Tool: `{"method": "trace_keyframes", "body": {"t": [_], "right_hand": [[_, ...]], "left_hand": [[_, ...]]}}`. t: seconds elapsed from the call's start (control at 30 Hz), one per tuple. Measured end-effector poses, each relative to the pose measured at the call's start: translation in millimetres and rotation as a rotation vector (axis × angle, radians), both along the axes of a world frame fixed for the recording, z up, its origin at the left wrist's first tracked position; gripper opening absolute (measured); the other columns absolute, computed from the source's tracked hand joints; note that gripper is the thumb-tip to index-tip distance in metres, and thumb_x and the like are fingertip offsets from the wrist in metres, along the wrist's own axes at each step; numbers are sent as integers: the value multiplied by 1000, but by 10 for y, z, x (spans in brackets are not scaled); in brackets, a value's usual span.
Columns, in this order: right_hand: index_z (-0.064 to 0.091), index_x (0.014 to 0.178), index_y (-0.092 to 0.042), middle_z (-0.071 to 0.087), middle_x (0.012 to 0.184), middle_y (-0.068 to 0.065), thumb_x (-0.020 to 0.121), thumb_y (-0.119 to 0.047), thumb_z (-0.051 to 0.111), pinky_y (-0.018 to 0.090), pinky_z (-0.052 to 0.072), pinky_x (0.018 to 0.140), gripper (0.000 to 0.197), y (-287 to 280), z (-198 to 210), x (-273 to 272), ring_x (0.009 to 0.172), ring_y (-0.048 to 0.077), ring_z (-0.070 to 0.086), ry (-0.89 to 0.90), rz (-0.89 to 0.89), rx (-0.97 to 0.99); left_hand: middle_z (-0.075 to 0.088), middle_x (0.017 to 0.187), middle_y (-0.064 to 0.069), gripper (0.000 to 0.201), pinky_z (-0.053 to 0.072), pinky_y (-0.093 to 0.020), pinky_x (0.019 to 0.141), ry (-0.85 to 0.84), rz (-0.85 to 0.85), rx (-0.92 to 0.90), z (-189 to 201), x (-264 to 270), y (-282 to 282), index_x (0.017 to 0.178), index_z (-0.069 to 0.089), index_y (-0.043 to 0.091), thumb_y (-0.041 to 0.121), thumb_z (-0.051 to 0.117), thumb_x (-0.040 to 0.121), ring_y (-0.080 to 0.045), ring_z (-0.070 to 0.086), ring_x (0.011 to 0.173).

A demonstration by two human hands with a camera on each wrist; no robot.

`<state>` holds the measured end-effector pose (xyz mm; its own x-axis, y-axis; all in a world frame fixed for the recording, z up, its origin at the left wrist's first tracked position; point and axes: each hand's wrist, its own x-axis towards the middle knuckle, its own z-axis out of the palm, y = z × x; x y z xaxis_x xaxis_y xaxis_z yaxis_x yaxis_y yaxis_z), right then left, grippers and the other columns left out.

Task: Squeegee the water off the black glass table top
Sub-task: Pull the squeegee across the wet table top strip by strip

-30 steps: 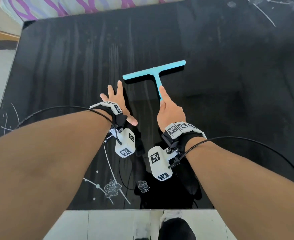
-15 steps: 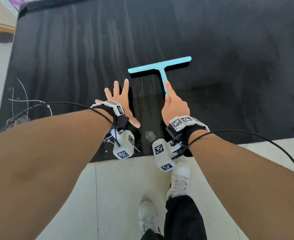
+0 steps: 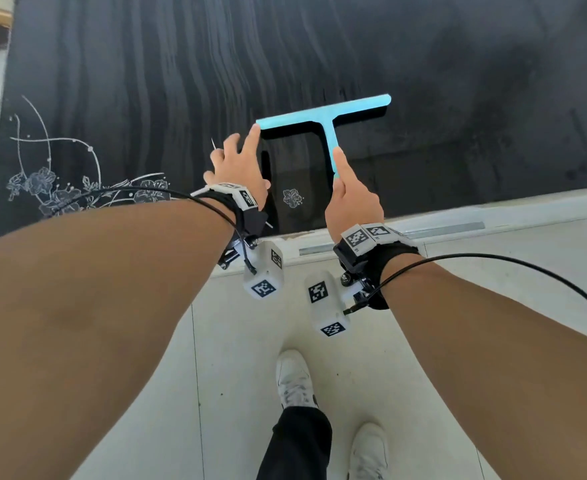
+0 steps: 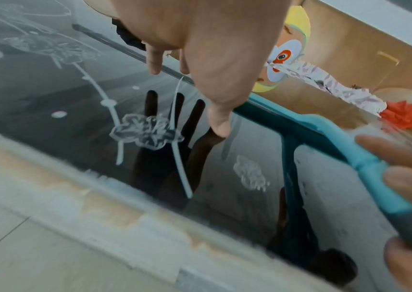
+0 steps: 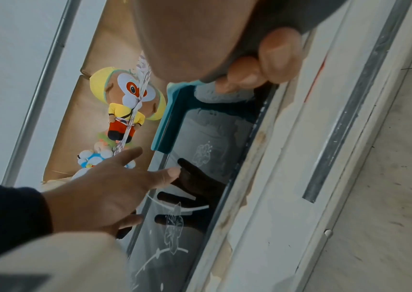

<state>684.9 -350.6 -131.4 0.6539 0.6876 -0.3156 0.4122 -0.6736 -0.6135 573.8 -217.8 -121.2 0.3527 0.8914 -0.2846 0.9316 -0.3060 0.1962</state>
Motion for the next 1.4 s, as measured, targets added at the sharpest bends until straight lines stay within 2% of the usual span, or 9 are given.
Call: {"method": "trace_keyframes", "body": {"t": [0.5, 0.63, 0.77, 0.9, 0.97, 1.13, 1.23, 1.33, 1.4], "right_hand": [[10, 153, -44, 46, 67, -2, 105, -28, 25, 29, 36, 59, 52, -888, 310, -99, 57, 12, 43, 68, 146, -97], [10, 154, -40, 57, 83, 3, 106, -27, 24, 35, 47, 74, 52, -1083, 422, -151, 76, 20, 54, 72, 187, -116], [9, 154, -41, 55, 82, 1, 106, -26, 24, 34, 46, 74, 52, -1290, 515, -207, 79, 20, 55, 108, 205, -143], [9, 154, -41, 56, 86, 1, 106, -26, 25, 33, 44, 75, 53, -1426, 623, -226, 80, 19, 54, 128, 246, -177], [9, 154, -40, 52, 78, -2, 105, -26, 25, 33, 44, 73, 53, -1476, 667, -224, 77, 18, 54, 121, 261, -183], [14, 153, -41, 55, 88, -1, 105, -27, 23, 37, 52, 73, 51, -1640, 818, -212, 73, 16, 55, 131, 293, -196], [19, 153, -40, 59, 106, 2, 105, -25, 25, 39, 54, 85, 51, -1775, 951, -163, 89, 24, 62, 132, 332, -223], [26, 152, -38, 60, 128, 4, 104, -23, 29, 30, 44, 87, 50, -1955, 1052, -114, 111, 27, 58, 55, 403, -297], [29, 150, -39, 58, 133, 3, 104, -24, 32, 29, 43, 87, 49, -2080, 1099, -79, 114, 25, 57, 40, 422, -356]], "left_hand": [[24, 156, 0, 84, 30, -60, 107, -3, 124, -133, -1, -361, -985, 153, 3, 22, 4, 50, 85, -27, 26, 142], [36, 147, -8, 91, 38, -53, 103, -40, 102, -124, -21, -379, -1147, 153, 6, 14, -3, 54, 78, -30, 37, 132], [36, 148, -14, 88, 39, -43, 106, 0, 63, -197, 99, -394, -1268, 153, 4, 8, -1, 54, 82, -34, 42, 130], [59, 102, -17, 87, 47, -37, 67, 85, 2, -262, 280, -398, -1343, 153, -3, 9, 2, 51, 86, -27, 57, 80], [53, 80, -12, 85, 43, -34, 62, 140, 4, -273, 343, -391, -1382, 153, -5, 11, 5, 50, 89, -22, 52, 68], [59, 111, -20, 77, 46, -38, 79, 230, -55, -243, 463, -452, -1479, 152, 6, 5, 8, 50, 89, -37, 58, 100], [59, 104, -17, 64, 47, -38, 80, 257, -82, -228, 561, -479, -1558, 145, 23, 5, 7, 49, 87, -35, 57, 92], [55, 131, -18, 59, 46, -37, 90, 306, -126, -266, 711, -491, -1594, 143, 31, 5, 9, 48, 87, -36, 56, 114], [52, 135, -18, 54, 40, -31, 82, 320, -161, -298, 833, -481, -1609, 140, 37, 4, 9, 48, 87, -34, 55, 115]]}}
